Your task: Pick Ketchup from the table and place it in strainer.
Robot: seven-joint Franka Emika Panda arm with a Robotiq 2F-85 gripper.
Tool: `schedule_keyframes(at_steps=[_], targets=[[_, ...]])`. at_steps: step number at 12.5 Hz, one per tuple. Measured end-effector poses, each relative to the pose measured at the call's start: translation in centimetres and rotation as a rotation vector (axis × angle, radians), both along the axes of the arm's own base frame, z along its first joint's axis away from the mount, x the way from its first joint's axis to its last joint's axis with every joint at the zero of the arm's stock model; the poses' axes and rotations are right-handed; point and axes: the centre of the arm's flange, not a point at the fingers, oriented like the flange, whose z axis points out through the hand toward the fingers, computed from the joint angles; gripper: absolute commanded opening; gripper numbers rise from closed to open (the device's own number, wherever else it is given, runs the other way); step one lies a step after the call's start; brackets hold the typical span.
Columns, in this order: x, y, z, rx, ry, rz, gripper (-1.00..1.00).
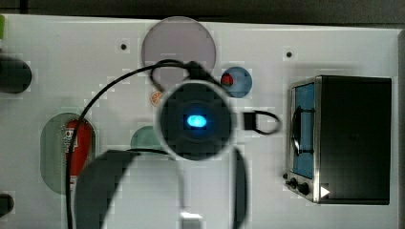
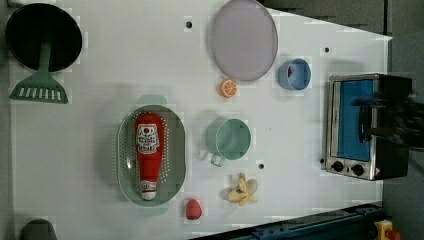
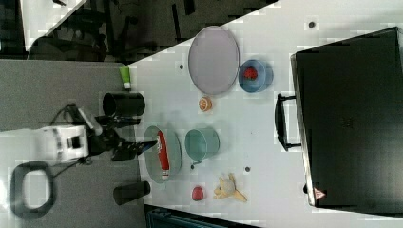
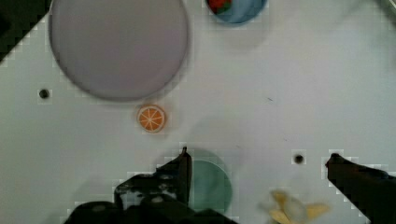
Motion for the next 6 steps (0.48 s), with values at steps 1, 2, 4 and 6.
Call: schedule_keyframes(at_steps=[1,2,4,6], targets=[[-0.4,-1.6,2.3,0.009,0.018,-0.030,1.00],[-0.9,-2.9,4.3,0.022,0.036,-0.054,1.00],[-1.4,-3.8,7.7,0.024,0.038,-0.068,1.00],[-1.6,-3.2,9.0,0.018,0.028,-0.056,1.00]])
